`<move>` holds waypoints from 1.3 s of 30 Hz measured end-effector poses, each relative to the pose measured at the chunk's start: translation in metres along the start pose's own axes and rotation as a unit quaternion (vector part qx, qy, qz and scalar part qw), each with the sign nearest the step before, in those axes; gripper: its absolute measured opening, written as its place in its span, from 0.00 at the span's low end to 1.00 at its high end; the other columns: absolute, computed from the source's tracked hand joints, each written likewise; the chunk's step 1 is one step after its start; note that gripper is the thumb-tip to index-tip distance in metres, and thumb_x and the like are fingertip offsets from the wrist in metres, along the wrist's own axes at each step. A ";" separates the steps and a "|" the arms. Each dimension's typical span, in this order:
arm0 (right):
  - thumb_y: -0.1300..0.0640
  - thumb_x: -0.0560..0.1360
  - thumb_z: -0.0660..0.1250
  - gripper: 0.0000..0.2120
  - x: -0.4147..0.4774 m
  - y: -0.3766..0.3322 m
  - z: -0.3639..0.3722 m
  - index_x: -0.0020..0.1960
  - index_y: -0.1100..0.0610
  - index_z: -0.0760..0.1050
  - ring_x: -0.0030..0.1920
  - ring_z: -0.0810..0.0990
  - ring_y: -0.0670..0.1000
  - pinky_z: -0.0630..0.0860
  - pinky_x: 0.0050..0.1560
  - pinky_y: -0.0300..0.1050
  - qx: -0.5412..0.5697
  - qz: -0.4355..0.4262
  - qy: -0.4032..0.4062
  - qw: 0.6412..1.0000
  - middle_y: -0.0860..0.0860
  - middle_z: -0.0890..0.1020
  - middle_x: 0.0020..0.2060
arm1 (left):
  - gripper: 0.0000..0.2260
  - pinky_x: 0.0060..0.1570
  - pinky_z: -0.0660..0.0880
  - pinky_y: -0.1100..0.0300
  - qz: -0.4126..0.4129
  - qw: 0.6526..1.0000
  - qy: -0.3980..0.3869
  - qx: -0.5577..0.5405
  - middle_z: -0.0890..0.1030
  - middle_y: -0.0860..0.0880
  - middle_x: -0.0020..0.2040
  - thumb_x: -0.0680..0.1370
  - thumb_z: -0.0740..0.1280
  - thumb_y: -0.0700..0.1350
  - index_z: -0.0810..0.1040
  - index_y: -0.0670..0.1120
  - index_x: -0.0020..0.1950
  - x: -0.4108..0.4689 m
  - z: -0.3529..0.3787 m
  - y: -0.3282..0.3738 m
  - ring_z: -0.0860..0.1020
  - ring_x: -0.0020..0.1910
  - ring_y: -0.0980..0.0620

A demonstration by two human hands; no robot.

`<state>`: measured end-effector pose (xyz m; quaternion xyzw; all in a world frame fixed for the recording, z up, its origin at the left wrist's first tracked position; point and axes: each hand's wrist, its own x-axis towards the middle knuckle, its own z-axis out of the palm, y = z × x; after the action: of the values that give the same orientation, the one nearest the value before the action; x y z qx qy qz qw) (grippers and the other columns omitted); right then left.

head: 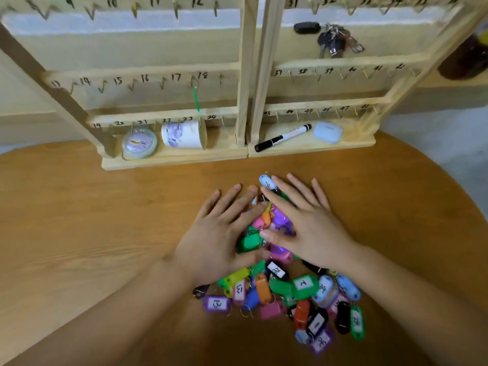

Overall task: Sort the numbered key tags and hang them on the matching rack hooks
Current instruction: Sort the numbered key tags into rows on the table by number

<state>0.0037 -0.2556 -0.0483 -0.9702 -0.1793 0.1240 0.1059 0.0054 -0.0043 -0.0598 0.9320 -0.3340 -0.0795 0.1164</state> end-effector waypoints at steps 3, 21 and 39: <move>0.20 0.78 0.44 0.40 -0.009 -0.004 0.010 0.85 0.36 0.45 0.84 0.37 0.44 0.43 0.83 0.64 0.012 -0.010 0.019 1.000 0.37 0.43 0.85 | 0.42 0.84 0.48 0.41 0.008 1.000 0.017 0.010 0.45 0.55 0.88 0.78 0.51 0.79 0.49 0.60 0.87 -0.013 0.009 0.003 0.41 0.86 0.51; 0.20 0.78 0.43 0.40 -0.095 -0.078 0.065 0.85 0.37 0.51 0.85 0.47 0.45 0.45 0.85 0.54 0.054 -0.020 0.086 0.995 0.39 0.53 0.85 | 0.39 0.84 0.47 0.50 -0.009 0.998 0.055 -0.009 0.48 0.62 0.86 0.78 0.53 0.79 0.49 0.67 0.85 -0.129 0.038 0.042 0.42 0.85 0.61; 0.42 0.77 0.76 0.12 -0.027 -0.063 0.019 0.46 0.50 0.79 0.32 0.80 0.45 0.70 0.34 0.43 0.160 0.054 0.115 0.979 0.46 0.82 0.34 | 0.29 0.69 0.71 0.49 -0.120 0.977 0.126 -0.125 0.76 0.57 0.64 0.75 0.66 0.73 0.74 0.64 0.74 -0.072 0.012 -0.019 0.72 0.66 0.51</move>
<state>-0.0461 -0.2052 -0.0457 -0.9566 -0.0909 0.0441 0.2731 -0.0409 0.0540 -0.0713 0.9460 -0.1895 -0.0164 0.2624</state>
